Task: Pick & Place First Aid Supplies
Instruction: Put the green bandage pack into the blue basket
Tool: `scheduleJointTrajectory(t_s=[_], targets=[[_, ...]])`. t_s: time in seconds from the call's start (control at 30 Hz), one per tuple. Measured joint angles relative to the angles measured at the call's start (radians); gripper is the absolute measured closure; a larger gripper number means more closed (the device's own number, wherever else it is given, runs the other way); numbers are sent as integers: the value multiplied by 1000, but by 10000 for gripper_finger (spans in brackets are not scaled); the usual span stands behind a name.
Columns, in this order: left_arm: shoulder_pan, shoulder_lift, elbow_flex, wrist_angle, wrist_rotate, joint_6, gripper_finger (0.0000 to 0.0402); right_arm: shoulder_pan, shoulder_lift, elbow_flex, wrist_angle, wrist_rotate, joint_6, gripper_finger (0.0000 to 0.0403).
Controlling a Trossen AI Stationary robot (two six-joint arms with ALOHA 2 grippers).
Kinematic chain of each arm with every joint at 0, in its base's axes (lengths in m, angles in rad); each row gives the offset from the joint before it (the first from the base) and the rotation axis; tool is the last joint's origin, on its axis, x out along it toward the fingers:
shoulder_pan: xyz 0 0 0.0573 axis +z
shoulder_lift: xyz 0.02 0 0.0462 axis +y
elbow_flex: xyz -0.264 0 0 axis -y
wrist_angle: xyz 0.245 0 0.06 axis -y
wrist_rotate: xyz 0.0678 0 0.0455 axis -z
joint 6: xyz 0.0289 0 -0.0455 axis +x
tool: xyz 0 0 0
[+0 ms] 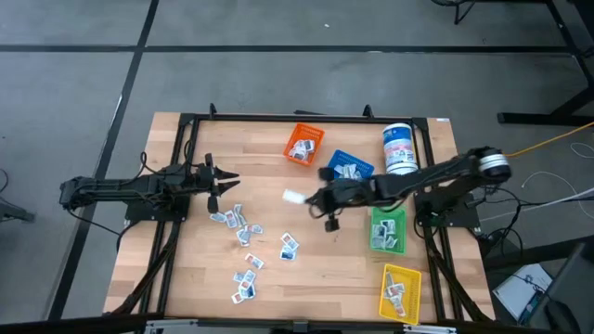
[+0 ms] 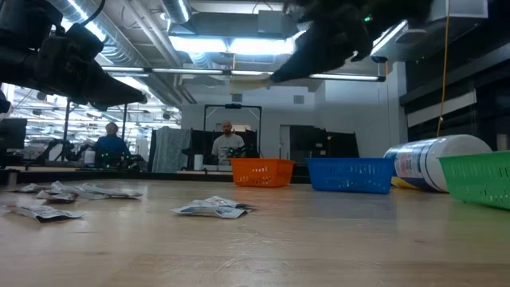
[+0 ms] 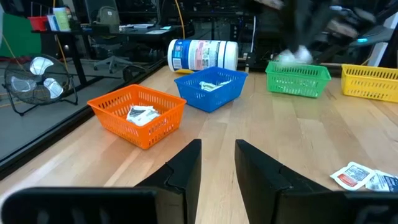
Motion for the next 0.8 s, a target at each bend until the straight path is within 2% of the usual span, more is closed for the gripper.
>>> scheduleJointTrajectory(t_s=[0.2, 0.37, 0.6, 0.8], targets=[[0, 0, 0, 0, 0, 0, 309, -55, -206, -158, 35, 98, 70, 400], [0, 0, 0, 0, 0, 0, 311, -124, -338, -234, 14, 175, 164, 400], [0, 0, 0, 0, 0, 0, 309, -187, -418, -240, -161, 189, 267, 400], [0, 0, 0, 0, 1, 0, 311, -220, -422, -240, -233, 175, 250, 399]])
